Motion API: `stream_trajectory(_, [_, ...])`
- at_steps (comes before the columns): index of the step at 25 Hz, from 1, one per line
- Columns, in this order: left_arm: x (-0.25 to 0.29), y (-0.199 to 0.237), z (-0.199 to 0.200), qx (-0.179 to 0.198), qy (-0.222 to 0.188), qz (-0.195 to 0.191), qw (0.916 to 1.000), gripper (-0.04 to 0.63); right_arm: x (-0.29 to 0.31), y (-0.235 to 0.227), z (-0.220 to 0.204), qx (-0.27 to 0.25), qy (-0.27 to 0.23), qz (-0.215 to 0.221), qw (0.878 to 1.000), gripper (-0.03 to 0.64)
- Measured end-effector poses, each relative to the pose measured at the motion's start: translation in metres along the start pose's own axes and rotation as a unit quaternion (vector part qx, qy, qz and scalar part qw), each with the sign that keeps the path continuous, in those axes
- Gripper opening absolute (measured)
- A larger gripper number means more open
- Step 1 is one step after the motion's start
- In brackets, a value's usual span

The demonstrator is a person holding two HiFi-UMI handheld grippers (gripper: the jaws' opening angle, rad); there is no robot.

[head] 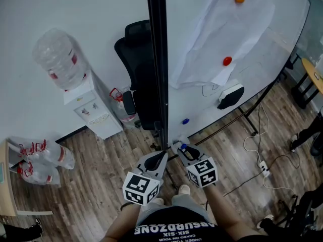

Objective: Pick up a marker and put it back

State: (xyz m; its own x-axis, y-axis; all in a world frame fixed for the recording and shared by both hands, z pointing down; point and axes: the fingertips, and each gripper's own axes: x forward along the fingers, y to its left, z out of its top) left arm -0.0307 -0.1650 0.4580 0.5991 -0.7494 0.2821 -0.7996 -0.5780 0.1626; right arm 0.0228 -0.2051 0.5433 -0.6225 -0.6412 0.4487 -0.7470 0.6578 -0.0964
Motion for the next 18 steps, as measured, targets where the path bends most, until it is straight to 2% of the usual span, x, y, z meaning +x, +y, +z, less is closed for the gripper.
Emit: stream_trajectory(18, [-0.002, -0.009, 0.001, 0.005, -0.004, -0.021, 0.9998, 0.008, -0.019, -0.009, -0.005, 0.01, -0.001, -0.041, 0.999, 0.092])
